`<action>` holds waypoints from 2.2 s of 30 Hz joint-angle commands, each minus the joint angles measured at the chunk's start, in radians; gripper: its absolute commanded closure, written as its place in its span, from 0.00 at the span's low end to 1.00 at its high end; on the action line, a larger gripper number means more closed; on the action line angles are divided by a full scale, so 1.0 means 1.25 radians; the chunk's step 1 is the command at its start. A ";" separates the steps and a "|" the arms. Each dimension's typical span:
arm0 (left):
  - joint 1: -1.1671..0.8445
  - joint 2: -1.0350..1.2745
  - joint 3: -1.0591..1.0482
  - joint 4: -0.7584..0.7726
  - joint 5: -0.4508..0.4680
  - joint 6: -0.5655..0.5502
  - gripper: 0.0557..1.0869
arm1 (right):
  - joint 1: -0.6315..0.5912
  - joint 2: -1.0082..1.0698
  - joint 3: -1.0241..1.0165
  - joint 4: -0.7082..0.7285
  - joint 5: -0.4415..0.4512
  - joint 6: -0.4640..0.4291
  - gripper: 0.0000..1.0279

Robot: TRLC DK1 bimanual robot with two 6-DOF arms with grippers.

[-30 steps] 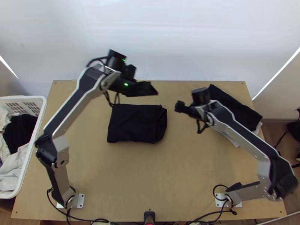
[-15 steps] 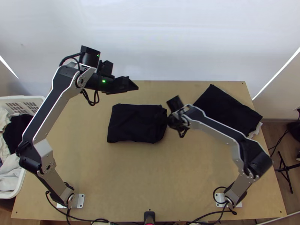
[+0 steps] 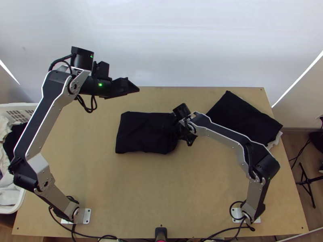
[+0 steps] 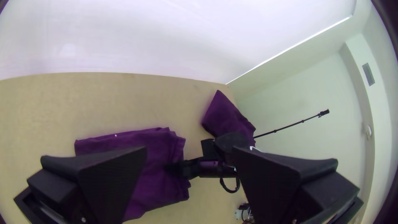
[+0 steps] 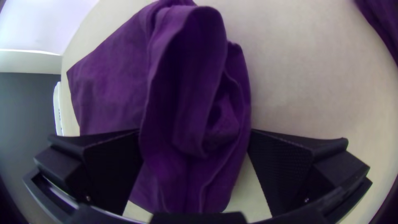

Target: Fold the t-shirt

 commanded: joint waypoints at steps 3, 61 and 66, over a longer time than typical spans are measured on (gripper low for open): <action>0.013 -0.015 -0.001 0.001 -0.001 -0.006 0.04 | -0.004 0.051 0.045 0.025 -0.002 -0.011 0.05; 0.052 -0.046 -0.058 0.036 -0.003 0.001 0.04 | -0.354 -0.343 0.180 0.040 0.243 -0.001 0.97; 0.057 -0.046 -0.058 0.039 -0.003 0.001 0.04 | -0.370 -0.346 0.178 0.034 0.245 -0.021 0.97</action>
